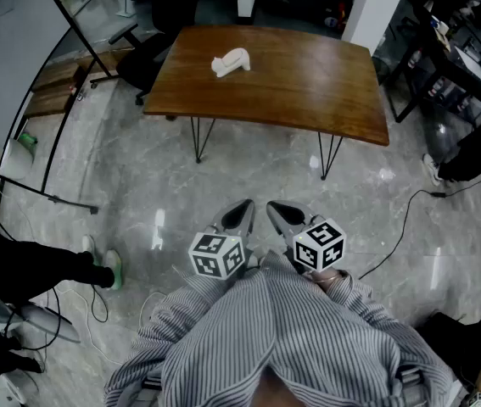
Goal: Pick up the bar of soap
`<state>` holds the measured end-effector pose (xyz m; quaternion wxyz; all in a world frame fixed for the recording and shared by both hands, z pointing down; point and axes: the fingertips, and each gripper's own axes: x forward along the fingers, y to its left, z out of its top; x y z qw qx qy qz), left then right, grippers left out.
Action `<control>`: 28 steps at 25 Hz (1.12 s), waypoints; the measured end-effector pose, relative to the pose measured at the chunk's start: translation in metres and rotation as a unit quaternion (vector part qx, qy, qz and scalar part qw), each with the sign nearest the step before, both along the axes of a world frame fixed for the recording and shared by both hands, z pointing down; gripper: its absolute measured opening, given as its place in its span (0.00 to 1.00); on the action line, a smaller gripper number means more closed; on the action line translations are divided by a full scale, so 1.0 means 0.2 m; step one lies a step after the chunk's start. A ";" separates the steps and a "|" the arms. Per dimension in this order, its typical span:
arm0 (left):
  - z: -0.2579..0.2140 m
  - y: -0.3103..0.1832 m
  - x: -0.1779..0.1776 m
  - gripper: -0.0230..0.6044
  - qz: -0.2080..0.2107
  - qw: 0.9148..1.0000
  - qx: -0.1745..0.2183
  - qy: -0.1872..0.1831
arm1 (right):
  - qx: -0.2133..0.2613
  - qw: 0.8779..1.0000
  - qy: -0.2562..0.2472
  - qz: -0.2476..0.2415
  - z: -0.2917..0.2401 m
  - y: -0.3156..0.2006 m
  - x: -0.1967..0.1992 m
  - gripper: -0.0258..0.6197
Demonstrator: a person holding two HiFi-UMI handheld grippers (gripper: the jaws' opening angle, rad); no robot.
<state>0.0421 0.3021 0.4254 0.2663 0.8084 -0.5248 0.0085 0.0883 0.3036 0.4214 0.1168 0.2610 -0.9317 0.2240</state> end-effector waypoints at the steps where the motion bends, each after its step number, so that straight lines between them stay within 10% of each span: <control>1: 0.01 0.00 0.00 0.04 0.000 1.000 -0.003 0.002 | 0.000 1.000 0.001 0.000 0.00 0.00 0.00 0.04; 28: -0.02 -0.22 0.05 0.04 -0.014 0.999 0.028 -0.027 | 0.074 0.997 0.009 0.009 -0.04 -0.26 0.09 0.04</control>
